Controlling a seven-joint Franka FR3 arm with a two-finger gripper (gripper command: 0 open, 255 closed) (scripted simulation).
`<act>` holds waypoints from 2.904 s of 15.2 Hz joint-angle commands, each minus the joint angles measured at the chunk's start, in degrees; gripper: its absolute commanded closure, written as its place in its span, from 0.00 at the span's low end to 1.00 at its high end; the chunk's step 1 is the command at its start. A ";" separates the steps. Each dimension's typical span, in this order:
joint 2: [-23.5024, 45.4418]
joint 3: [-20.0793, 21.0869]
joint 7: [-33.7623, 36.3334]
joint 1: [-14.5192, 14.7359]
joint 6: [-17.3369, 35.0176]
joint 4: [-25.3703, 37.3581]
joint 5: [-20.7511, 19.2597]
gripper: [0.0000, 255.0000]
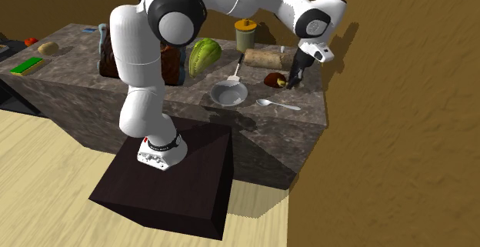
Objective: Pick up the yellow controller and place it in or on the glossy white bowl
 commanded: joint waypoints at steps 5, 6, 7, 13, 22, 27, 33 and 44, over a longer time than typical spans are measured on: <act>-1.15 0.07 -0.13 -0.06 -4.24 3.10 0.27 1.00; -1.28 0.08 -0.14 -0.05 -4.97 3.69 0.30 1.00; -1.38 0.09 -0.14 -0.05 -5.45 4.08 0.33 1.00; -15.34 0.96 -0.19 -0.14 -1.92 -13.01 3.77 1.00; -35.70 1.79 -0.14 2.13 -1.89 -32.83 9.45 1.00; -47.19 2.17 0.64 4.59 -4.54 -41.46 12.62 1.00; -46.05 2.84 0.46 4.73 0.41 -45.27 13.03 1.00; -42.62 4.16 0.24 4.81 9.51 -50.96 13.70 1.00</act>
